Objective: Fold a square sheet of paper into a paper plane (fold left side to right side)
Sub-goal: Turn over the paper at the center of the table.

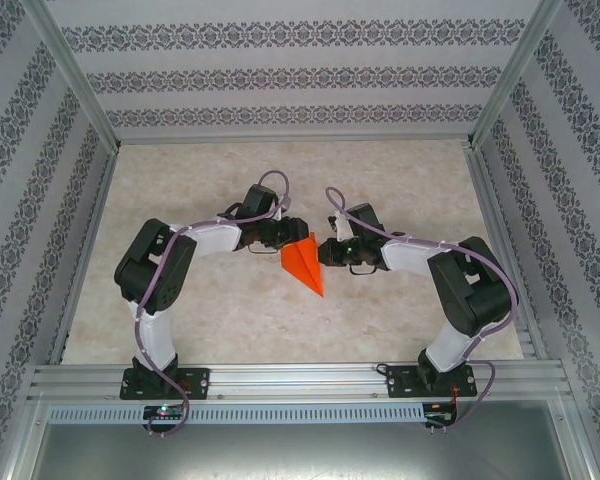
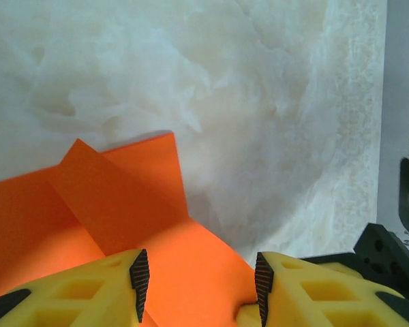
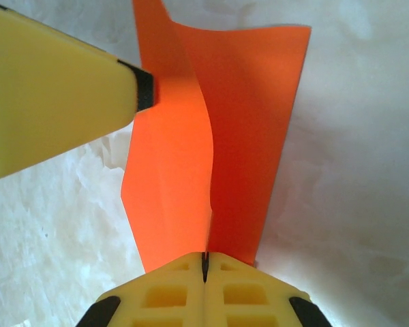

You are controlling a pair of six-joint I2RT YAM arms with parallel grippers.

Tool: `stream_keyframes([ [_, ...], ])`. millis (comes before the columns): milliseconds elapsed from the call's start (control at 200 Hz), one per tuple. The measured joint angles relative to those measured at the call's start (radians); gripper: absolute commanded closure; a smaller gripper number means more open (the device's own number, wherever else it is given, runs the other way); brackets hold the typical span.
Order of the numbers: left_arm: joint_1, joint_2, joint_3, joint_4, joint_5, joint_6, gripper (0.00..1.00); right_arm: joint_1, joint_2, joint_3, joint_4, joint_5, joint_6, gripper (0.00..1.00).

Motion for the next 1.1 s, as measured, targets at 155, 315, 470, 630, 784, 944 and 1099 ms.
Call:
stream_keyframes([
  [155, 0.0, 0.017, 0.002, -0.008, 0.0, 0.0, 0.51, 0.0, 0.0, -0.006, -0.001, 0.0, 0.0, 0.98],
  [315, 0.0, -0.007, -0.015, -0.017, -0.01, 0.002, 0.5, -0.011, -0.006, -0.006, -0.004, 0.0, 0.0, 0.99],
  [470, 0.0, -0.061, -0.033, -0.057, -0.034, 0.005, 0.49, -0.013, -0.007, -0.008, -0.005, 0.0, 0.0, 0.99],
  [630, 0.0, -0.056, -0.032, -0.057, -0.037, 0.004, 0.49, -0.013, -0.007, -0.008, -0.004, 0.0, 0.0, 0.99],
  [784, 0.0, -0.001, -0.008, -0.058, -0.026, 0.004, 0.49, -0.013, -0.007, -0.013, -0.003, 0.0, 0.0, 0.99],
  [944, 0.0, 0.05, 0.017, -0.045, 0.002, 0.0, 0.52, -0.013, -0.007, -0.016, -0.002, 0.0, 0.0, 0.99],
  [1099, 0.0, 0.065, 0.017, -0.001, 0.037, -0.016, 0.71, -0.019, -0.007, -0.019, -0.001, -0.001, 0.0, 0.95],
])
